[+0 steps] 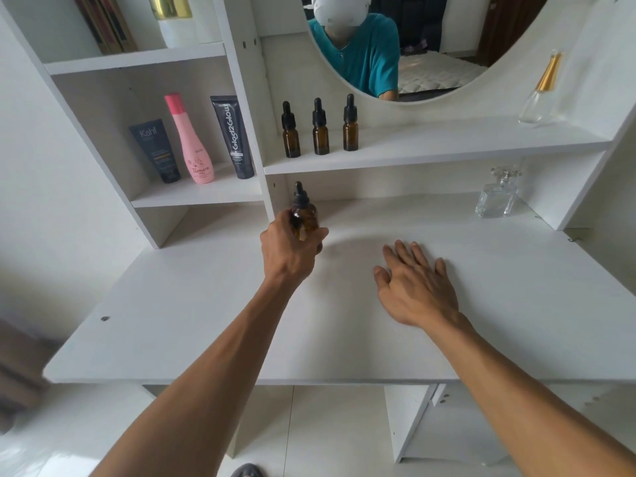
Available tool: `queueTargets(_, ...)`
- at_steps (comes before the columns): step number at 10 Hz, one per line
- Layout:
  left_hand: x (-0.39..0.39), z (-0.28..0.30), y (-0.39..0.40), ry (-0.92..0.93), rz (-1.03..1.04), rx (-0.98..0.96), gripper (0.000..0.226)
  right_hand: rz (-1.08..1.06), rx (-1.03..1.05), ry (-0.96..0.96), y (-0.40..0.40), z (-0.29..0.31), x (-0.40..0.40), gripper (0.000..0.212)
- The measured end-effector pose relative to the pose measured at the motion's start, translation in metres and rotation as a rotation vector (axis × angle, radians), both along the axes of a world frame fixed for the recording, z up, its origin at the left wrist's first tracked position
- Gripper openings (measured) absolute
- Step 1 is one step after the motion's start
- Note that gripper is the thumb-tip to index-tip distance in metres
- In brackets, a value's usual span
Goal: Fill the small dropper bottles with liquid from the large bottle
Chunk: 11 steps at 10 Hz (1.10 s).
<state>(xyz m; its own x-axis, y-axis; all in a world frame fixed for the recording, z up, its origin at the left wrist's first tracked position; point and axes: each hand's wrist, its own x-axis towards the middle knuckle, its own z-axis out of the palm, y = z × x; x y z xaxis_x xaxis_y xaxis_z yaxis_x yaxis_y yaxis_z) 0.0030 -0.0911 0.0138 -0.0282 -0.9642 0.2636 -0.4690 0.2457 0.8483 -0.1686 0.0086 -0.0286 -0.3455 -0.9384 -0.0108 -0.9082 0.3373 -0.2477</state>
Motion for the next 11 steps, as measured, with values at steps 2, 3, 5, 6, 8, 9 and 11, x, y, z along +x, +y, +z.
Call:
queueTargets(2, -0.011, -0.007, -0.017, -0.041, 0.005, 0.016, 0.046, -0.008, -0.016, -0.008, -0.001, -0.002, -0.001, 0.059)
queueTargets(3, -0.013, -0.011, -0.021, -0.05, 0.006, 0.028, 0.048, -0.012, -0.015, -0.011, -0.002, -0.002, 0.0, 0.059)
queueTargets(5, -0.014, -0.014, -0.021, -0.061, 0.008, 0.03, 0.049, -0.013, -0.013, -0.013, -0.002, -0.002, 0.0, 0.06)
queueTargets(6, -0.014, -0.015, -0.021, -0.057, 0.015, 0.024, 0.05, -0.011, -0.018, -0.008, -0.002, -0.002, 0.0, 0.06)
queueTargets(8, -0.015, -0.013, -0.017, -0.041, 0.007, 0.035, 0.049, -0.011, -0.011, -0.016, -0.001, -0.002, 0.0, 0.06)
queueTargets(9, -0.013, -0.014, -0.014, -0.04, -0.014, 0.052, 0.054, -0.011, -0.002, -0.02, -0.001, -0.001, 0.0, 0.06)
queueTargets(11, 0.003, -0.034, 0.009, -0.135, -0.039, 0.099, 0.074, 0.009, -0.003, -0.017, 0.002, 0.0, -0.001, 0.06)
